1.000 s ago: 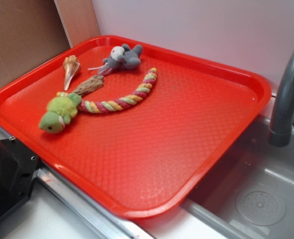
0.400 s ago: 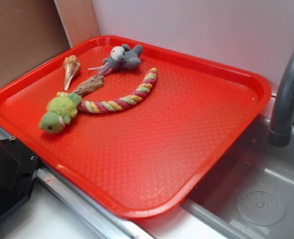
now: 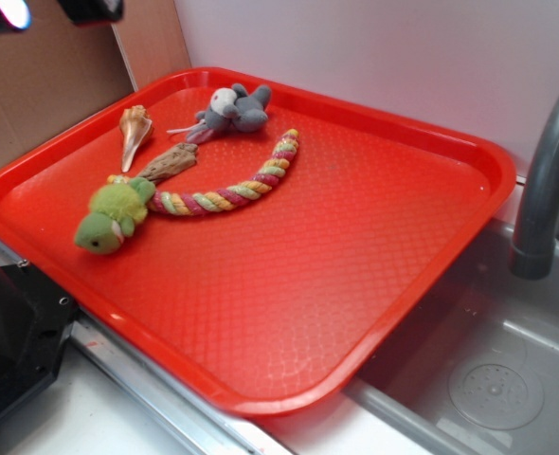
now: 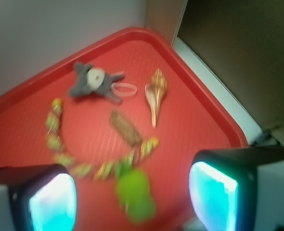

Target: Grab the shell.

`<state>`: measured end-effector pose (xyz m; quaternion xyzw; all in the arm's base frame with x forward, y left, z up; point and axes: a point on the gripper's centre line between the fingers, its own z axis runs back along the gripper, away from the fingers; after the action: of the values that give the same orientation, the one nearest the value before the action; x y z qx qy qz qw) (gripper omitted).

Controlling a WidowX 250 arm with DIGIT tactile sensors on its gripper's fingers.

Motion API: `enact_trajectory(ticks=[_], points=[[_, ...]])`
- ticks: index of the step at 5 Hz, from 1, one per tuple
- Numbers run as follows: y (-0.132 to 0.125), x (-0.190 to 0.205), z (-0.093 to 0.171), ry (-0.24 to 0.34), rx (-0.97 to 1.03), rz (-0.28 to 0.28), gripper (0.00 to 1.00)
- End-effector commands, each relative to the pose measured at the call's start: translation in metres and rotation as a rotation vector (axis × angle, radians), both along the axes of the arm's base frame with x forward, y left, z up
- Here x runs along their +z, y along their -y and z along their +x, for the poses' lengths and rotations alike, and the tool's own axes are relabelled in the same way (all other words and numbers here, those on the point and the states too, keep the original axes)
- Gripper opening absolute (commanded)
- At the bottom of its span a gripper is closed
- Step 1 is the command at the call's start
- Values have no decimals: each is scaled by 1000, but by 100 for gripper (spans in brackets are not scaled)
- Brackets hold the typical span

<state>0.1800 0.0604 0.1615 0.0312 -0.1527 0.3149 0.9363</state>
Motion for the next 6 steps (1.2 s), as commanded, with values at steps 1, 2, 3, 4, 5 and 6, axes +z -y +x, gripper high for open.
enact_trajectory(ticks=[1, 2, 3, 4, 5, 6], points=[[-46, -38, 29, 63, 27, 18, 100], [-60, -64, 40, 57, 49, 20, 100], [-70, -88, 51, 37, 35, -24, 100], [-74, -107, 59, 2, 45, -23, 100], [-85, -124, 59, -33, 70, -15, 100], [-84, -136, 61, -35, 36, -8, 100]])
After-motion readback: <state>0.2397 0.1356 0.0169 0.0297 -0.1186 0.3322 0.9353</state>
